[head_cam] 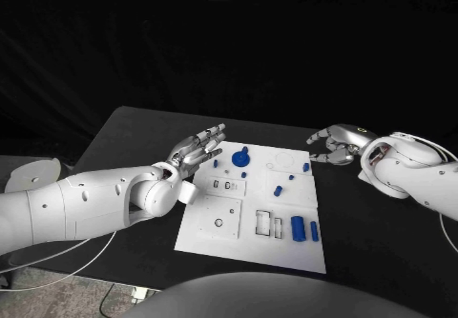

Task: Assemble the parts on the task board

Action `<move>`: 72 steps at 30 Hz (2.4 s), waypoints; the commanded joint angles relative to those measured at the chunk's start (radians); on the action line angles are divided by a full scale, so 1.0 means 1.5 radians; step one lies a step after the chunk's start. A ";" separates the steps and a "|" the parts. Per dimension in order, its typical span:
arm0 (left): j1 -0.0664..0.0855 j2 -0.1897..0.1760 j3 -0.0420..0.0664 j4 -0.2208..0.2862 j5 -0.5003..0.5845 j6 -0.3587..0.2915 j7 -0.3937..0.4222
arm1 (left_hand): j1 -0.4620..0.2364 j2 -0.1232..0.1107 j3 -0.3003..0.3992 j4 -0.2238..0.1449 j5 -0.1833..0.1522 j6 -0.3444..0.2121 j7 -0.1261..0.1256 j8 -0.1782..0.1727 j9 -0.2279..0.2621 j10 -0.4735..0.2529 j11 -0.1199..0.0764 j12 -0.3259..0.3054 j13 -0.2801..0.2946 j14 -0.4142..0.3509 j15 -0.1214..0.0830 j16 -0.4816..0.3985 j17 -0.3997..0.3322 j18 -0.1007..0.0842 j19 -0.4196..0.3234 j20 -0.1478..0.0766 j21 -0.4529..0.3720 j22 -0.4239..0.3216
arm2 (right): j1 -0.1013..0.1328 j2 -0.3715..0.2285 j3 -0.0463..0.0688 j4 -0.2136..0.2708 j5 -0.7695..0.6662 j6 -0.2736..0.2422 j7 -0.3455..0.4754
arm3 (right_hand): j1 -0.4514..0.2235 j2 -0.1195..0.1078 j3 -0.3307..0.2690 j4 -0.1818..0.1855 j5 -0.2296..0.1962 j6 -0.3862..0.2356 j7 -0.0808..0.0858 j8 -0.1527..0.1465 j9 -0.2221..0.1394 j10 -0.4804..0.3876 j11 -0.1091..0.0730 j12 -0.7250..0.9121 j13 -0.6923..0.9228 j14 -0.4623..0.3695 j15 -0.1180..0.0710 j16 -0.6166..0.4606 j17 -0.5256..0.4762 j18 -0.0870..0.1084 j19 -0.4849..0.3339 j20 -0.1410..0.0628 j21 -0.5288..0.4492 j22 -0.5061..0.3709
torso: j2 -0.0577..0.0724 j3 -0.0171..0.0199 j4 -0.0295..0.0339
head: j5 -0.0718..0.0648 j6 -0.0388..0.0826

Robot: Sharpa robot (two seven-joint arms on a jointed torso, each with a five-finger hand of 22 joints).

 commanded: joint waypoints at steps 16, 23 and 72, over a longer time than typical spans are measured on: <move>-0.009 -0.005 0.001 0.004 0.000 0.010 0.008 | 0.009 -0.001 0.005 -0.003 0.007 -0.001 0.005 0.003 0.001 0.001 0.006 0.004 0.001 0.000 0.006 0.004 0.001 0.004 0.002 0.002 0.003 0.001 | -0.045 0.007 -0.001 -0.056 0.017 -0.002 0.008 | 0.003 0.006 -0.013 0.004 -0.019 0.017 0.003 0.002 -0.002 0.071 0.001 0.003 0.176 0.070 -0.002 0.002 0.175 0.012 0.025 -0.002 -0.013 0.149 | -0.006 0.0023 -0.0048 | -0.003 0.000; -0.011 -0.007 0.001 0.003 0.000 0.010 0.009 | 0.010 -0.002 0.006 -0.004 0.009 -0.001 0.005 0.003 0.001 0.001 0.007 0.004 0.001 0.000 0.006 0.004 0.001 0.004 0.002 0.002 0.003 0.001 | -0.055 0.027 -0.001 -0.078 0.020 -0.005 0.015 | 0.005 0.007 -0.016 0.005 -0.026 0.026 0.004 0.006 -0.001 0.071 0.002 0.003 0.176 0.070 -0.001 0.002 0.175 0.012 0.025 -0.002 -0.013 0.149 | -0.006 0.0018 -0.0045 | -0.005 0.000; -0.013 -0.004 0.001 -0.004 0.000 0.023 0.001 | 0.012 -0.002 0.007 -0.005 0.011 -0.001 0.005 0.003 0.001 0.001 0.007 0.005 0.001 0.000 0.007 0.004 0.001 0.004 0.002 0.002 0.003 0.001 | -0.060 0.085 -0.001 -0.129 0.022 0.001 0.014 | 0.012 0.011 -0.020 0.005 -0.017 0.047 0.004 0.015 0.004 0.071 0.003 0.003 0.176 0.070 -0.001 0.002 0.175 0.013 0.024 -0.001 -0.016 0.148 | -0.007 0.0014 -0.0034 | -0.011 0.000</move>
